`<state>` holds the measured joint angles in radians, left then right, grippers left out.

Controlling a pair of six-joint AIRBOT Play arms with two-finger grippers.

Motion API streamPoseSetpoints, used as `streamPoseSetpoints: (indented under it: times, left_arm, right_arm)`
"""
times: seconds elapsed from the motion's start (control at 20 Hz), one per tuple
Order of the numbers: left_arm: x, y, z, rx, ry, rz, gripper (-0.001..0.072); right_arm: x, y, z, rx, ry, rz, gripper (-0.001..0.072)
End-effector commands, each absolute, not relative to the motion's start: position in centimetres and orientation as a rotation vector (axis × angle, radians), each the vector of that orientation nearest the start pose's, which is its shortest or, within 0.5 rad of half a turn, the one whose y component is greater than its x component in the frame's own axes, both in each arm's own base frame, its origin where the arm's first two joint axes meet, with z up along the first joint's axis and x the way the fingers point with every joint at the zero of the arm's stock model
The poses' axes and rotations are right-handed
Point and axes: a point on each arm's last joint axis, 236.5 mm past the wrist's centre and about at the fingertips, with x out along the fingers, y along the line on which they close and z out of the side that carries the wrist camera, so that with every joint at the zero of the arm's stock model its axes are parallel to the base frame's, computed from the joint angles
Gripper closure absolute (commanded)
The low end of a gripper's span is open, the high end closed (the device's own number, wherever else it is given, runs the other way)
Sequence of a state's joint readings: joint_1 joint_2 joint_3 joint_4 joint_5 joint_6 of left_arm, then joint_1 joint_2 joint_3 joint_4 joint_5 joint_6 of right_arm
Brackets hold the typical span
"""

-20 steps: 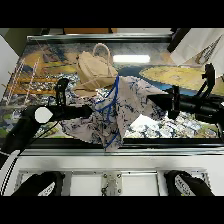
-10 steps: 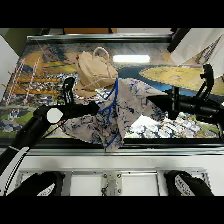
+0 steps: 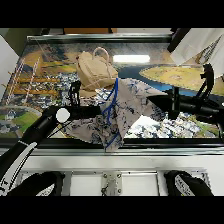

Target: Fold the clothes and pants, and hang the long-sleeved shirts on hangers.

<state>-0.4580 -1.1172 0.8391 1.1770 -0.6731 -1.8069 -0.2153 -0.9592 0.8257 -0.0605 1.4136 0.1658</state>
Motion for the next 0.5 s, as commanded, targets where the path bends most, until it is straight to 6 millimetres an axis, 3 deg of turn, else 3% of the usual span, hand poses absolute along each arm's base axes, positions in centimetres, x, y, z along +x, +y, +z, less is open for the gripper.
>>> streamPoseSetpoints:
  times: [0.0,0.25,0.45]
  left_arm:
    - [33.7,-21.9,0.9,-0.402,1.082,-0.354,0.0691]
    - [34.5,-17.1,3.4,-0.446,1.04,-0.275,0.0692]
    - [34.4,-14.6,3.6,-0.458,1.054,-0.229,0.0692]
  right_arm:
    - [30.3,17.2,21.0,0.201,0.238,1.185,0.0701]
    - [29.7,17.3,21.6,0.205,0.243,1.176,0.0701]
    - [29.4,17.3,22.2,0.206,0.241,1.166,0.0701]
